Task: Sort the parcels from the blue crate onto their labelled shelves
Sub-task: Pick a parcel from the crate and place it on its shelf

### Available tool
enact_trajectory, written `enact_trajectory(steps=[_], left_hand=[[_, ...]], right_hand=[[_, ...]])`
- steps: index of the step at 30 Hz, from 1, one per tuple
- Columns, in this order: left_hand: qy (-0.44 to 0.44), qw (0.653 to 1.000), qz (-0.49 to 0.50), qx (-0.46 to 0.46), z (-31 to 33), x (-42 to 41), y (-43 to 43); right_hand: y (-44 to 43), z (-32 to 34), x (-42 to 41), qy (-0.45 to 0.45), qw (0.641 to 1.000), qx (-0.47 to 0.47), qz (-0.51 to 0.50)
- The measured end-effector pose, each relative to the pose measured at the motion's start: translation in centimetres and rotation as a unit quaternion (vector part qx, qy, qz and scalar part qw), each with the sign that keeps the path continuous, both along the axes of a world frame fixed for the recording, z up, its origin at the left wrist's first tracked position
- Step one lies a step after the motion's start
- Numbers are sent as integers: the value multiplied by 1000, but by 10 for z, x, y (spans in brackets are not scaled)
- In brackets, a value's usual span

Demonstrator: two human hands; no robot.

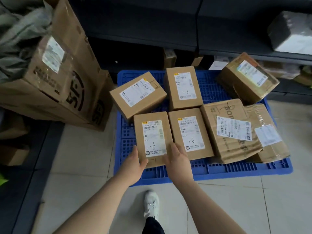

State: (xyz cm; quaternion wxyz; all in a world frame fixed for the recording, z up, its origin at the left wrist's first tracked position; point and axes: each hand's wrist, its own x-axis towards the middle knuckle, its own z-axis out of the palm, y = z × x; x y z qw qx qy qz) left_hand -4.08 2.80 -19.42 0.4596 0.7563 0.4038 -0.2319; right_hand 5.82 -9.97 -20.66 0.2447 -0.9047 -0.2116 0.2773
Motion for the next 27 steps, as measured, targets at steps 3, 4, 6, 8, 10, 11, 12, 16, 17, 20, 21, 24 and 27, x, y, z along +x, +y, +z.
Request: enact_trajectory(steps=[3, 4, 6, 8, 10, 11, 12, 16, 17, 20, 21, 24, 27], left_hand=[[-8, 999, 46, -7, -8, -3, -3], [-11, 998, 54, -4, -9, -5, -3], [-15, 998, 61, -4, -11, -8, -2], [-13, 998, 59, -6, -7, -12, -1], [-25, 997, 68, -4, -2, -16, -2], [-31, 997, 73, -4, 2, -19, -3], [-37, 996, 78, -5, 7, -23, -4], [-82, 990, 115, -21, 37, -36, -2], [-96, 987, 127, -20, 50, -40, 0], [-139, 976, 170, -4, 91, -52, 6], [-150, 972, 182, 2, 106, -57, 9], [-194, 956, 218, 26, 154, -78, 17], [-248, 934, 250, 56, 206, -104, 24]], right_hand=[[3, -6, 0, 7, 1000, -14, -8], [3, -7, -1, 17, 1000, -21, -3], [3, -7, -4, 41, 999, -33, 5], [3, -3, -11, 70, 997, -30, -8], [0, 4, -18, 72, 997, -31, -14], [-3, 9, -21, 66, 997, -35, -12], [-7, 16, -23, 57, 998, -38, -9], [-16, 56, -28, 1, 1000, -9, 5], [-15, 70, -29, -16, 1000, 5, 12], [-7, 110, -34, -65, 996, 50, 37], [-2, 123, -37, -80, 994, 66, 44], [19, 163, -46, -111, 984, 114, 74], [41, 205, -65, -127, 969, 185, 103]])
